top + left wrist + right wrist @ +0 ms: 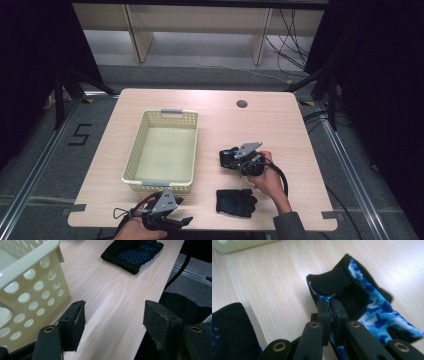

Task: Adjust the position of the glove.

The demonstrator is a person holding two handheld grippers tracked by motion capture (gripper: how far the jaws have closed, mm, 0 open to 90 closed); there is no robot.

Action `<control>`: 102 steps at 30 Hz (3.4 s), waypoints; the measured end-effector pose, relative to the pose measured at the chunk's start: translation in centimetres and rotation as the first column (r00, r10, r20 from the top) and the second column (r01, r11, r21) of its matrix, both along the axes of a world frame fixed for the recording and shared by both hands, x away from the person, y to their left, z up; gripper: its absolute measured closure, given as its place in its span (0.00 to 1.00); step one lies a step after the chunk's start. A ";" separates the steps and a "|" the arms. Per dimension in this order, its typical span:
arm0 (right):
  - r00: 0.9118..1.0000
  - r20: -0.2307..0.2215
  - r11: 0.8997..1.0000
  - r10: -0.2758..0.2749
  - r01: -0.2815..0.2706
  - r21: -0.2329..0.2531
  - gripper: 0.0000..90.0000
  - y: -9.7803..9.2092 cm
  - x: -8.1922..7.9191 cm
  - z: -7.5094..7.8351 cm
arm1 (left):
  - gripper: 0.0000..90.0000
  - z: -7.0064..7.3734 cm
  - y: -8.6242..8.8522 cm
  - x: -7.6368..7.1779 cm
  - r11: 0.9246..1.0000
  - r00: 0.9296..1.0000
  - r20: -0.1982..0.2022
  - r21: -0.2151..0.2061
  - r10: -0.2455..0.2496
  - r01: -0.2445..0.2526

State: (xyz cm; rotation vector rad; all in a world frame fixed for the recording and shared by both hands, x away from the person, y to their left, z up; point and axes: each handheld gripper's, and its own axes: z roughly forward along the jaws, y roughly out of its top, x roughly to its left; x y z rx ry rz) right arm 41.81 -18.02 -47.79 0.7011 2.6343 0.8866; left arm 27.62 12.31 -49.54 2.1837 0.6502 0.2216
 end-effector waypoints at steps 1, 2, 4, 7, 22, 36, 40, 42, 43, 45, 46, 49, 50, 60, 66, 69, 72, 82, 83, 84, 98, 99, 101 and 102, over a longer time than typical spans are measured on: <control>1.000 0.013 1.000 0.004 -0.005 0.013 0.98 -0.1 -0.1 0.6 | 0.38 0.0 0.1 0.1 1.000 1.000 0.008 0.013 0.000 0.000; 1.000 0.013 1.000 0.004 -0.005 0.013 0.98 -0.1 -0.1 0.6 | 0.38 0.0 0.1 0.1 1.000 1.000 0.008 0.013 0.000 0.000; 0.999 0.043 1.000 0.015 -0.016 0.024 0.98 -0.3 -0.4 1.6 | 0.37 0.0 0.2 0.1 1.000 1.000 0.013 0.016 -0.004 0.004; 0.997 0.081 0.998 -0.006 0.001 0.062 0.98 -0.7 -1.7 4.0 | 0.37 0.1 0.3 0.2 1.000 1.000 0.024 0.016 -0.014 0.014; 0.992 0.124 0.996 -0.025 0.015 0.083 0.98 -0.6 -9.0 6.5 | 0.28 0.1 0.6 0.3 1.000 1.000 0.019 0.011 0.013 -0.013; 0.993 0.099 0.997 -0.069 0.064 0.048 0.98 -0.2 -13.2 4.4 | 0.26 0.0 0.6 0.4 1.000 1.000 0.012 0.026 0.003 -0.003; 0.993 0.095 0.997 -0.069 0.067 0.028 0.98 0.2 -13.7 4.0 | 0.24 -0.1 0.5 0.4 0.999 1.000 0.011 0.031 0.014 -0.015; 0.993 0.093 0.997 -0.069 0.067 0.027 0.98 0.4 -13.9 3.9 | 0.21 -0.1 0.5 0.4 0.999 1.000 0.009 0.035 0.017 -0.017; 0.993 0.096 0.998 -0.066 0.064 0.024 0.98 0.5 -14.0 3.9 | 0.19 -0.2 0.4 0.3 0.999 0.999 -0.010 0.021 0.035 -0.034; 0.993 0.097 0.998 -0.066 0.064 0.020 0.98 0.8 -14.3 3.8 | 0.19 -0.2 0.5 0.4 0.999 1.000 -0.005 0.036 0.029 -0.029; 0.993 0.104 0.998 -0.060 0.059 0.011 0.98 0.9 -14.3 3.7 | 0.20 -0.2 0.4 0.3 0.999 1.000 -0.011 0.024 0.028 -0.027; 0.992 0.116 0.999 -0.052 0.053 -0.006 0.98 1.1 -14.5 3.5 | 0.20 -0.2 0.4 0.3 0.999 1.000 -0.008 0.031 0.028 -0.028; 0.992 0.116 0.999 -0.052 0.053 -0.006 0.98 1.1 -14.5 3.5 | 0.20 -0.2 0.4 0.3 0.999 1.000 -0.008 0.031 0.028 -0.028; 0.992 0.108 0.997 -0.063 0.068 -0.042 0.98 1.7 -14.9 2.7 | 0.20 -0.4 0.3 0.2 0.999 1.000 -0.014 0.038 0.025 -0.024; 0.995 0.069 0.996 -0.075 0.078 -0.045 0.97 2.2 -14.9 1.9 | 0.21 -0.4 0.3 0.4 0.998 1.000 -0.006 0.055 0.002 -0.002; 0.995 0.057 0.995 -0.077 0.080 -0.054 0.97 2.4 -14.9 1.4 | 0.21 -0.4 0.3 0.3 0.999 1.000 -0.014 0.052 -0.003 0.004; 0.996 0.050 0.995 -0.074 0.077 -0.059 0.97 2.6 -14.8 1.0 | 0.21 -0.5 0.2 0.2 0.999 0.999 -0.028 0.037 0.019 -0.018; 0.997 0.014 0.996 -0.071 0.072 -0.061 0.92 2.9 -14.5 -0.4 | 0.21 -0.6 0.2 0.1 0.999 0.999 -0.031 0.040 0.013 -0.011; 0.997 0.007 0.996 -0.072 0.073 -0.060 0.91 2.8 -14.5 -0.5 | 0.21 -0.5 0.2 0.3 0.999 1.000 -0.021 0.047 0.005 -0.004; 0.998 0.001 0.996 -0.066 0.066 -0.060 0.90 2.8 -14.5 -0.5 | 0.21 -0.5 0.2 0.3 0.999 1.000 -0.018 0.049 -0.001 0.002; 0.966 -0.030 0.958 -0.257 0.259 0.122 0.57 -0.4 -13.8 1.5 | 0.21 -0.5 0.3 0.3 0.998 1.000 -0.019 0.059 0.003 -0.002; 0.953 -0.041 0.942 -0.299 0.302 0.149 0.55 -1.3 -13.5 1.6 | 0.21 -0.5 0.3 0.3 0.998 1.000 -0.017 0.060 0.002 -0.001; 0.935 -0.068 0.919 -0.347 0.354 0.174 0.52 -2.5 -13.0 1.2 | 0.21 -0.6 0.2 0.3 0.999 0.999 -0.034 0.053 0.013 -0.011; 0.933 -0.075 0.914 -0.353 0.361 0.183 0.52 -3.1 -12.8 1.0 | 0.21 -0.6 0.1 0.2 0.999 0.999 -0.036 0.045 0.015 -0.013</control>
